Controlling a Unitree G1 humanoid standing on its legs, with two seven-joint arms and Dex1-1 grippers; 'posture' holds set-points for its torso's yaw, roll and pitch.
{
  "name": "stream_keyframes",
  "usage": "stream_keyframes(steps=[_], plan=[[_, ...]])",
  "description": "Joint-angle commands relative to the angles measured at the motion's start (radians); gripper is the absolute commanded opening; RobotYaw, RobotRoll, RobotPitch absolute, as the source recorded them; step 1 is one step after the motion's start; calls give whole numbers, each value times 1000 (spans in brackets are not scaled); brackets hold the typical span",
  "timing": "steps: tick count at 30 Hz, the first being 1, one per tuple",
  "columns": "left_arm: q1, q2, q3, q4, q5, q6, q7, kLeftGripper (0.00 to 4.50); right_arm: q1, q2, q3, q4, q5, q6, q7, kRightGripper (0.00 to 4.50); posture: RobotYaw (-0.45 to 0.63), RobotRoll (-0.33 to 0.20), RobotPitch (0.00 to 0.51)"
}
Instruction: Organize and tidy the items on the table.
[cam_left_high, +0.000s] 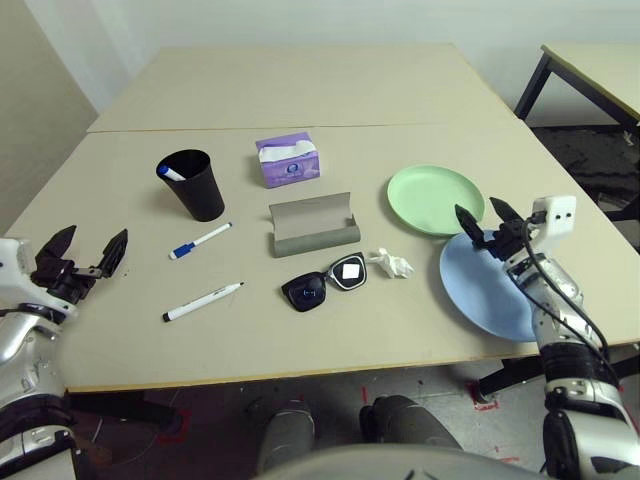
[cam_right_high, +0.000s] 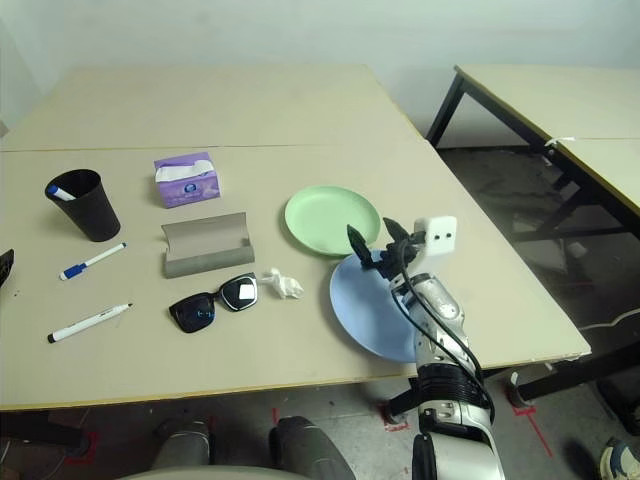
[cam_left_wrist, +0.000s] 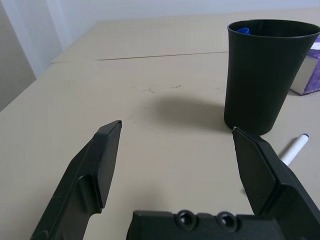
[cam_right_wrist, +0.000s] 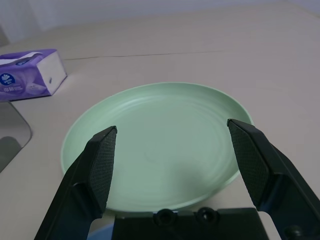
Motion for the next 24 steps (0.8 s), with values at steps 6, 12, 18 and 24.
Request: stream_keyframes(steps=[6, 12, 18, 24], plan=[[-44, -18, -40, -78, 4, 27, 6, 4500, 2, 13, 11, -8, -1, 25, -5, 4483, 11, 0, 83], [10, -37, -31, -164, -8, 65, 12, 4500, 1, -9, 0, 15, 0, 27, 12, 4483, 14, 0, 94], [44, -71, -60, -245, -21, 122, -21, 4500, 6, -35, -26, 31, 9, 22, 13, 4483, 5, 0, 84], [49, -81, -130, -343, -92, 200, -197, 4500, 7, -54, -42, 37, 10, 11, 8, 4483, -12, 0, 82]])
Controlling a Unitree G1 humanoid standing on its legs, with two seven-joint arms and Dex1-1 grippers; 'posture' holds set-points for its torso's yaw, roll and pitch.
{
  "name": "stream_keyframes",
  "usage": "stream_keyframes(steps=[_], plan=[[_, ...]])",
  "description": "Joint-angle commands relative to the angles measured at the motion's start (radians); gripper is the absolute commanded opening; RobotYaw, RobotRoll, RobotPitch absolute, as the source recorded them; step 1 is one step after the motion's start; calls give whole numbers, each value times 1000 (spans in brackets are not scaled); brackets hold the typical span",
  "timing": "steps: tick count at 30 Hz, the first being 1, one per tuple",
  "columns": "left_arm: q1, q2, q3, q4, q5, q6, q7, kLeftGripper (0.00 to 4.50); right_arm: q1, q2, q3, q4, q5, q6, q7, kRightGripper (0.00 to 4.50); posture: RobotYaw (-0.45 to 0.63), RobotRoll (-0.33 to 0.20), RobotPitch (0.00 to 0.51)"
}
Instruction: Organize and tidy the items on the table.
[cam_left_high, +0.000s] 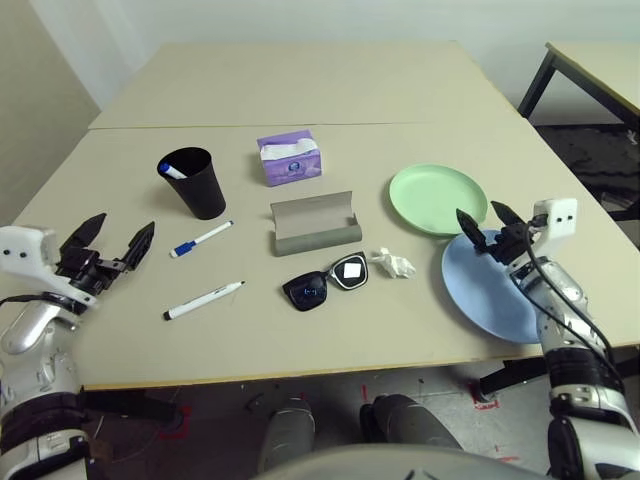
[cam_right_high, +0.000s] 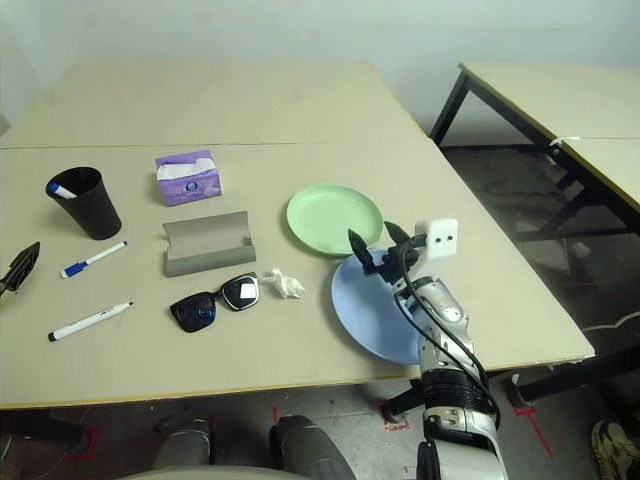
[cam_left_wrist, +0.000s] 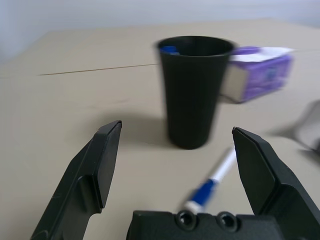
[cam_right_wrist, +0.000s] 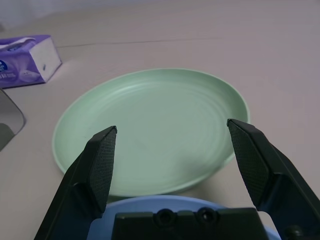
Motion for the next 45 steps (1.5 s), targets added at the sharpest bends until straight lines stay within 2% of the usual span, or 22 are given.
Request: stream_keyframes(steps=[1, 7, 13, 15, 19, 24, 27, 31, 37, 45], plan=[[10, 14, -63, -58, -28, 56, -130, 4500, 1, -15, -27, 11, 11, -8, -5, 4483, -21, 0, 82], [-23, 89, -195, -103, -28, 144, -372, 4500, 22, -41, -72, -28, 13, -3, -56, 4483, -61, 0, 80], [-48, 117, -316, -187, -9, 163, -525, 4500, 106, -76, -117, -216, 31, 81, -137, 4483, -117, 0, 76], [-58, 116, -338, -199, -5, 161, -550, 4500, 166, -114, -121, -358, 48, 159, -132, 4483, -135, 0, 79], [-90, 108, -360, -189, 4, 170, -556, 4500, 297, -235, -189, -704, 143, 445, -168, 4483, -173, 0, 89], [-144, 86, -362, -120, 30, 131, -545, 4500, 432, -391, -319, -949, 264, 801, -189, 4483, -206, 0, 90], [-157, 76, -352, -84, 38, 113, -524, 4500, 521, -433, -352, -982, 319, 943, -162, 4483, -210, 0, 85], [-158, 70, -344, -62, 41, 93, -517, 4500, 576, -446, -341, -978, 339, 1048, -143, 4483, -199, 0, 81], [-144, 75, -332, -41, 40, 66, -521, 4500, 590, -462, -303, -919, 327, 1130, -106, 4483, -172, 0, 80], [-92, 59, -322, -69, 37, 39, -506, 4500, 543, -455, -284, -869, 348, 1194, -78, 4483, -152, 0, 82]])
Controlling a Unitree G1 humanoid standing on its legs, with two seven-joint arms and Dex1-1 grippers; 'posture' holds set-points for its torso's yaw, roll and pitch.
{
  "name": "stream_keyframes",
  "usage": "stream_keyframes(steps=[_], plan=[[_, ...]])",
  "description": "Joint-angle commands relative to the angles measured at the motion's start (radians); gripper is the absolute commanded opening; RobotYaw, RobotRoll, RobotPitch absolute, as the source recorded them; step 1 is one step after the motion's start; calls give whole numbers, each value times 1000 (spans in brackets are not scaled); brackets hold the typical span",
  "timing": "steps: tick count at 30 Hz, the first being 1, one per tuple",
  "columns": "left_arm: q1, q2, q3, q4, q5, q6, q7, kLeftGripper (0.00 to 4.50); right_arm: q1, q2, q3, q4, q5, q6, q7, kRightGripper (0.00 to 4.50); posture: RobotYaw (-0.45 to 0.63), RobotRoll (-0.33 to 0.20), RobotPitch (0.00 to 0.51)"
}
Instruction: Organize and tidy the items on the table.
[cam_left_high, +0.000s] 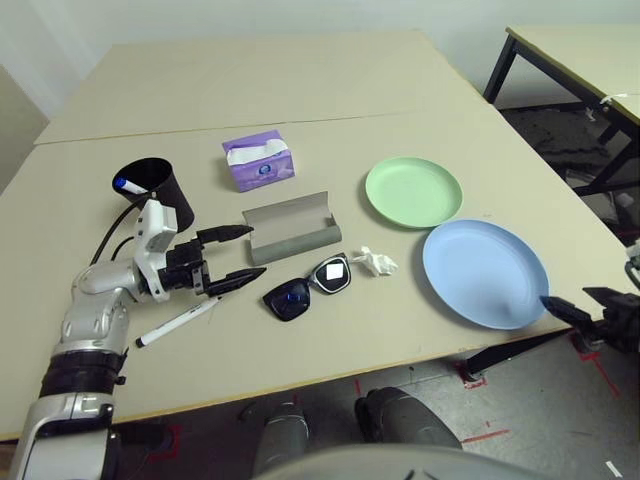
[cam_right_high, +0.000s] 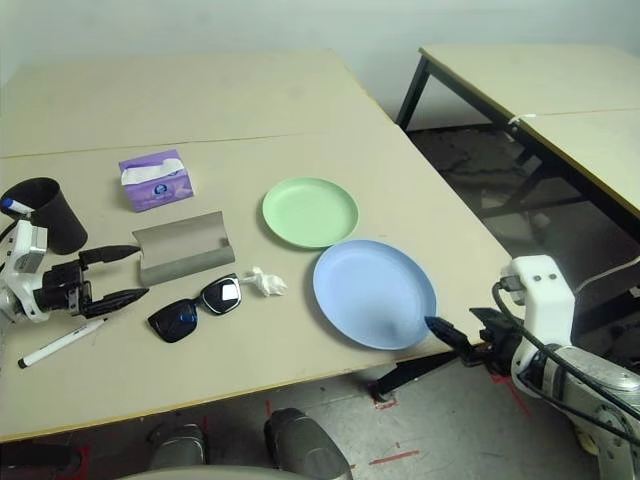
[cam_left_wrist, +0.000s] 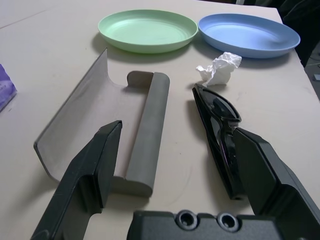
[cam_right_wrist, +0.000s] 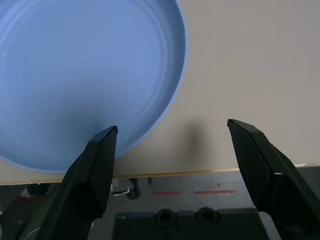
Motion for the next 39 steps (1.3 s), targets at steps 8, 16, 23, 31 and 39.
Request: stream_keyframes(steps=[8, 16, 23, 31, 39], plan=[[62, -22, 6, -153, -11, 46, 72, 4500, -75, 0, 54, 24, 91, 179, 50, 4483, -138, 0, 95], [104, -12, 17, -295, -35, 129, 136, 4500, -128, 7, 84, 42, 114, 269, 48, 4483, -122, 0, 98], [105, -10, 17, -320, -40, 154, 158, 4500, -132, 0, 107, 52, 106, 294, 54, 4313, -114, 0, 99], [113, -15, 22, -232, -28, 95, 124, 4500, -131, -15, 109, 52, 114, 323, 72, 1648, -108, 0, 97], [111, 21, -14, -124, -14, 92, 19, 4500, -170, -66, 92, 76, 142, 409, 109, 36, -110, 0, 98]])
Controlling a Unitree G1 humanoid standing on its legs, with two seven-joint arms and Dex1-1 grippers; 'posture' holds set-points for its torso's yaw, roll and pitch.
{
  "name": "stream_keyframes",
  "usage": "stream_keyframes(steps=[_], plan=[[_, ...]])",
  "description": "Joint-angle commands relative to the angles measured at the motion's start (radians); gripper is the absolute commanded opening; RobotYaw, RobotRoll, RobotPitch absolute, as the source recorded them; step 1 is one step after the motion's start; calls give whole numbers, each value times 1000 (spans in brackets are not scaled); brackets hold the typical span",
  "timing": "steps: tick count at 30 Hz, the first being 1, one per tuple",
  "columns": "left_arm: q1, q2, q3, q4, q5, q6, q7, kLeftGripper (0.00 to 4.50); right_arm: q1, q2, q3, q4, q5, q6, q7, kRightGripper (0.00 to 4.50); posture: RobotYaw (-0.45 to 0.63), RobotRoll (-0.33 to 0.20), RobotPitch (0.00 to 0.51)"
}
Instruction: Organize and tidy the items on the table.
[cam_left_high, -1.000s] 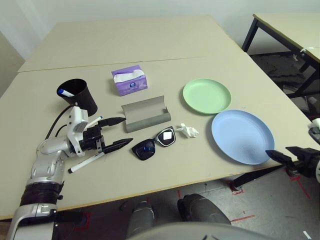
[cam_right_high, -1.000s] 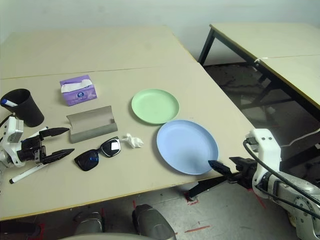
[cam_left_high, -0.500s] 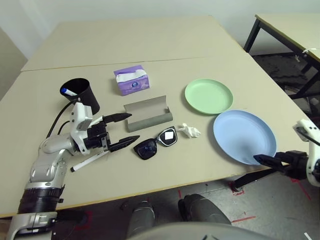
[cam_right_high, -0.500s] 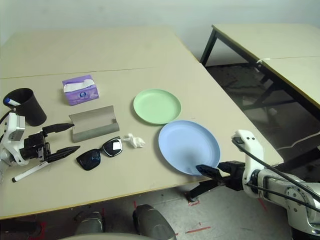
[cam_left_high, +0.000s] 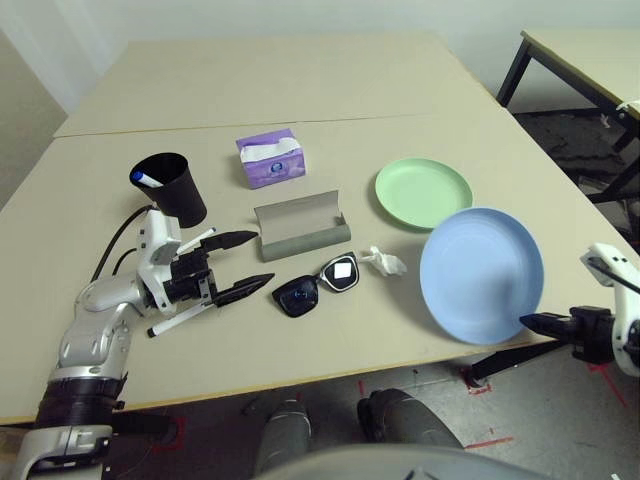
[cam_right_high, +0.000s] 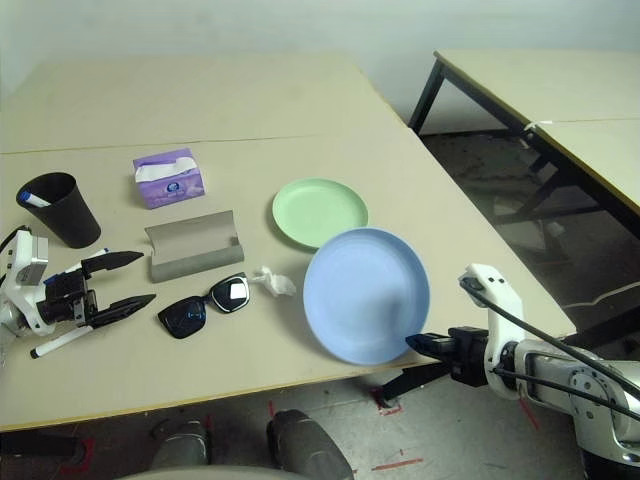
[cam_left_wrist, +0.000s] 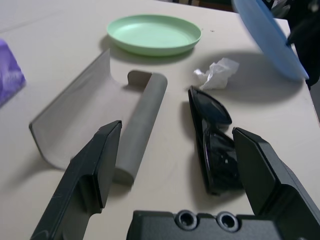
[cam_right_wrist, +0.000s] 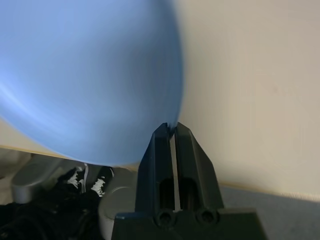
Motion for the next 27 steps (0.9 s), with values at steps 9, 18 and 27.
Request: stream_keyframes(steps=[9, 18, 27], plan=[[27, 0, -14, 27, 38, -35, -49, 4500, -58, -68, 16, 91, -2, 100, 30, 36, -101, 0, 97], [43, -10, -14, 43, 43, -61, -53, 4500, -295, -137, 36, 234, 3, 174, 67, 36, -104, 0, 106], [54, -39, -12, 103, 56, -127, -65, 4500, -489, -182, 127, 374, -7, 182, 87, 36, -93, 0, 111]])
